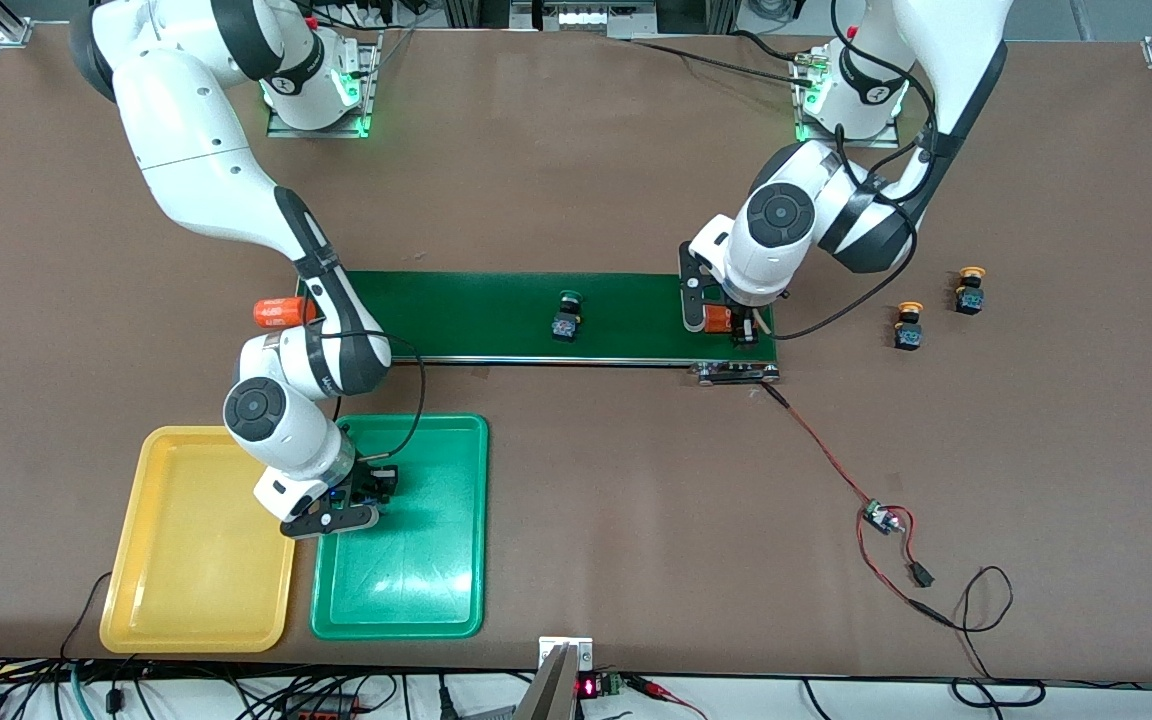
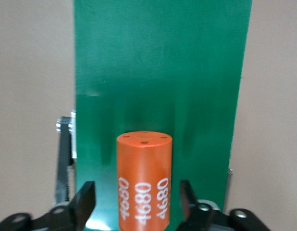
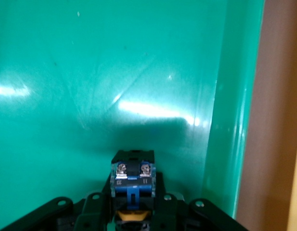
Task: Sort buttons by color to trays
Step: 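Drop the button into the green tray while the left gripper places the cylinder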
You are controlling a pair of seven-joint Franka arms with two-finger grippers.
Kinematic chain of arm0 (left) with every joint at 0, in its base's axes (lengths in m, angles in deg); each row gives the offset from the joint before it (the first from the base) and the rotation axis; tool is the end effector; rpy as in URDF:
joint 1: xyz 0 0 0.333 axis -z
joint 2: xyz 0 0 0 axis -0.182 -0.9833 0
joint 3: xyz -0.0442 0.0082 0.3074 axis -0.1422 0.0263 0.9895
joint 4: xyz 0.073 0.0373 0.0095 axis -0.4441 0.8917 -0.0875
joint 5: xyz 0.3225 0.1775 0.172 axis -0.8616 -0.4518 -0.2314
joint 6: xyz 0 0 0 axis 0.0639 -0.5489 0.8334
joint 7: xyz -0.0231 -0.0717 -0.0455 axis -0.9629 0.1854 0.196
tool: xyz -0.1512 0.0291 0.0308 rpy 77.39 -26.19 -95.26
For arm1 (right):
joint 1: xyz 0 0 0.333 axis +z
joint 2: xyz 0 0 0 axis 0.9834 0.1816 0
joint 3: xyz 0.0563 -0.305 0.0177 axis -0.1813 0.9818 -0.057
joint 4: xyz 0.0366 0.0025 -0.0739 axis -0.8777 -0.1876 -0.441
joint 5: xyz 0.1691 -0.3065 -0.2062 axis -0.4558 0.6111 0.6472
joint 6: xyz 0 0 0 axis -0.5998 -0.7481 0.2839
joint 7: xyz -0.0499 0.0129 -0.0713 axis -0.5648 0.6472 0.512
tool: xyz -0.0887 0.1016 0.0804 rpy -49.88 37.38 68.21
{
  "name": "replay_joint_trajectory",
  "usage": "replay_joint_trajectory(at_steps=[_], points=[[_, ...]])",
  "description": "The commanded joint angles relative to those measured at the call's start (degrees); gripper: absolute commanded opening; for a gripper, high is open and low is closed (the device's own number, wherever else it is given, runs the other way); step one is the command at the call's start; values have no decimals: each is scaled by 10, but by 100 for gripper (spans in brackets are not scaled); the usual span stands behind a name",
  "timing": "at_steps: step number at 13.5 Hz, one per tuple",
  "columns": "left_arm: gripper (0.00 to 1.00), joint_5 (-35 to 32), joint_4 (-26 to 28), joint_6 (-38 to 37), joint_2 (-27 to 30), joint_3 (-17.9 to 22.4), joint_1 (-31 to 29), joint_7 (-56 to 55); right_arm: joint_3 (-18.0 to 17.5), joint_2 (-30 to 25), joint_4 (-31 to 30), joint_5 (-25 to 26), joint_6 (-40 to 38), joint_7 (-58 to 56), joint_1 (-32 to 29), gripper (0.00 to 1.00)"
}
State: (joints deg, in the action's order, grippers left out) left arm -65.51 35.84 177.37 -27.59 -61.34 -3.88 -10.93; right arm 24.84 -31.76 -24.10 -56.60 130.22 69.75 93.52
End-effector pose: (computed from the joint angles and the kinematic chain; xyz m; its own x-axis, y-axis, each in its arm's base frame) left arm 0.5031 -0.2904 0.2070 0.0751 -0.9956 -0.0557 -0.9956 -0.0780 0.0521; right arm 0.7541 0.2027 0.1222 0.9668 0.1615 0.1982 0.1707 -0.9849 -0.0303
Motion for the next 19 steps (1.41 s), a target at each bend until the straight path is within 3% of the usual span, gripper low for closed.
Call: replay_joint_trajectory(at_steps=[1,2,5,7,12,15,17,19], points=[[100,-5,-3,-10,61,0,3,-5,10,15,13,-7,1,-14,9,39],[100,13,-6,-17,77,0,-4,-4,11,13,12,-7,1,-14,10,60],[100,33,-7,-26,93,11,-72,0,10,-7,1,-9,-9,-14,9,84],[100,37,-7,-19,67,52,-86,-1,10,-31,-11,-9,-40,-14,10,86],[100,38,0,-8,46,161,-104,-9,5,-114,-20,-22,-214,3,8,83],[100,76,0,1,28,180,-149,-17,-12,-152,-19,-32,-295,76,7,83],[100,116,2,0,5,195,-164,-65,-25,-173,-21,-32,-340,104,10,100],[100,116,16,-6,-1,197,-166,-164,-38,-190,-41,-53,-343,99,10,100]])
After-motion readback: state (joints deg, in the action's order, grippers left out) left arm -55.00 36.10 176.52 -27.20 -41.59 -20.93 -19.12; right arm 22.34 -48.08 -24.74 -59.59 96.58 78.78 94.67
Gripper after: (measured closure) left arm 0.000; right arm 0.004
